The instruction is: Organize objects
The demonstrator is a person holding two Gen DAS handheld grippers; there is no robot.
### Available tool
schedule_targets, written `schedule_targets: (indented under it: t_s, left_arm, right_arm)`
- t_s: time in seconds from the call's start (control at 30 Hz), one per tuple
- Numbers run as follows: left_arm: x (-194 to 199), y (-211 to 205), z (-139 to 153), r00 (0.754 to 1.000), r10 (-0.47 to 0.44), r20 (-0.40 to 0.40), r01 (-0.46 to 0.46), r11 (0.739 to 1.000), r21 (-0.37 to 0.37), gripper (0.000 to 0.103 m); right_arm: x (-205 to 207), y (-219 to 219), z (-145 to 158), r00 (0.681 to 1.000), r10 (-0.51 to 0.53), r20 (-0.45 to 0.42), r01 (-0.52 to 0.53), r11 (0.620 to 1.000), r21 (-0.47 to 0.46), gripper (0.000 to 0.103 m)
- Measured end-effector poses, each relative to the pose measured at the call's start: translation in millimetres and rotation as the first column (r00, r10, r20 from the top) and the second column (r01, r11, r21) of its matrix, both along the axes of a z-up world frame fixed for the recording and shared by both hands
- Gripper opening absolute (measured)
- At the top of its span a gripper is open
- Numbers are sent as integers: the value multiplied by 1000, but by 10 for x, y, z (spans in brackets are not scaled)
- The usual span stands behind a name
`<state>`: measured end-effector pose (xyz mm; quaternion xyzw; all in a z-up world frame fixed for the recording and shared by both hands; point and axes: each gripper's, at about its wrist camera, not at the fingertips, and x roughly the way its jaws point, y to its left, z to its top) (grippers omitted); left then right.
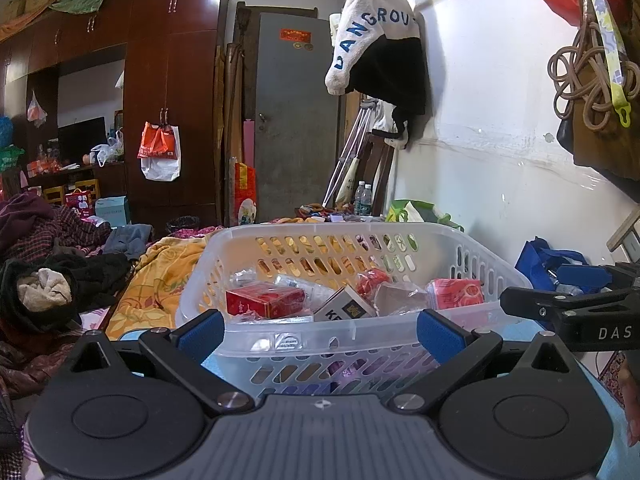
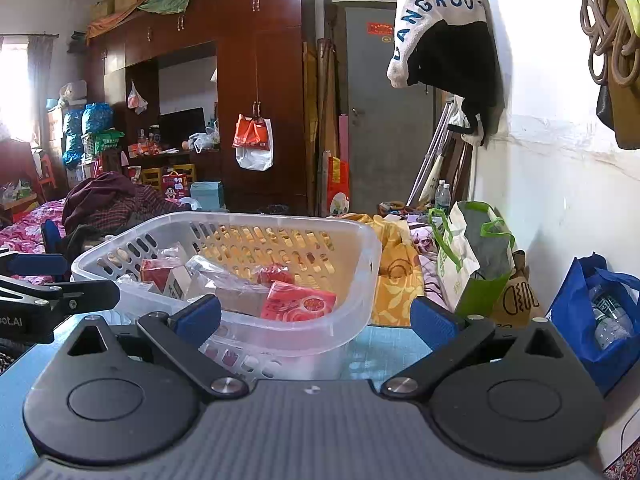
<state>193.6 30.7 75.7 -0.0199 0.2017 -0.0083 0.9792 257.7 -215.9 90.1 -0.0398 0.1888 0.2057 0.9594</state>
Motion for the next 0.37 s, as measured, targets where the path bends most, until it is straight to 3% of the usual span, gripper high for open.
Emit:
schedule_targets:
  t_s: [0.37]
  left_arm:
    - [-7, 15, 15, 1000, 8, 13, -8, 1000, -10, 103]
  right_arm:
    - [-4, 12, -14, 1000, 4, -2, -4, 1000, 0, 103]
